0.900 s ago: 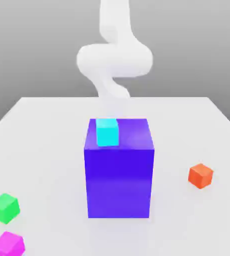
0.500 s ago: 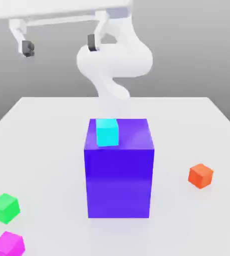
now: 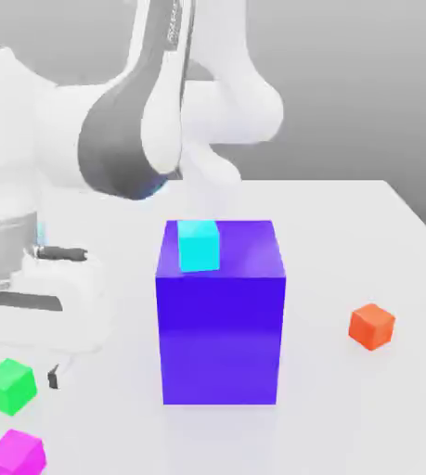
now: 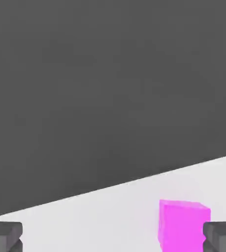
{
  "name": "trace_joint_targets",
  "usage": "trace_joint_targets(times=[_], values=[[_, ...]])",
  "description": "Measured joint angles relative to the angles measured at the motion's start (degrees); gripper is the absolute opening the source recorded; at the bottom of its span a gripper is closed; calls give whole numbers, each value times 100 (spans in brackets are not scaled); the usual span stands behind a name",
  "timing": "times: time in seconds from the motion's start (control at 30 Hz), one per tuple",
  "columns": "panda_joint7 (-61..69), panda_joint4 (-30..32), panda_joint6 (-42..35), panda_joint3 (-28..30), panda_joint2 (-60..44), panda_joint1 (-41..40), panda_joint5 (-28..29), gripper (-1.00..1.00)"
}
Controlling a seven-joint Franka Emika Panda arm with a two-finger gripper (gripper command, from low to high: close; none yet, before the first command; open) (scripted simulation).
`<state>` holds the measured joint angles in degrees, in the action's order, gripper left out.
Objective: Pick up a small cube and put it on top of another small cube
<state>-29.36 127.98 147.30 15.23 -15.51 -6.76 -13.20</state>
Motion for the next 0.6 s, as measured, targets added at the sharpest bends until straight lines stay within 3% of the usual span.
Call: trace_joint_targets(times=[0.23, 0.27, 0.47, 0.6], values=[[290, -194, 701, -144, -1419, -402, -259, 0], [345, -238, 839, -226, -1605, -470, -334, -100], [375, -261, 902, -269, -1698, -505, -374, -100], [192, -123, 485, -31, -1140, -324, -121, -100]])
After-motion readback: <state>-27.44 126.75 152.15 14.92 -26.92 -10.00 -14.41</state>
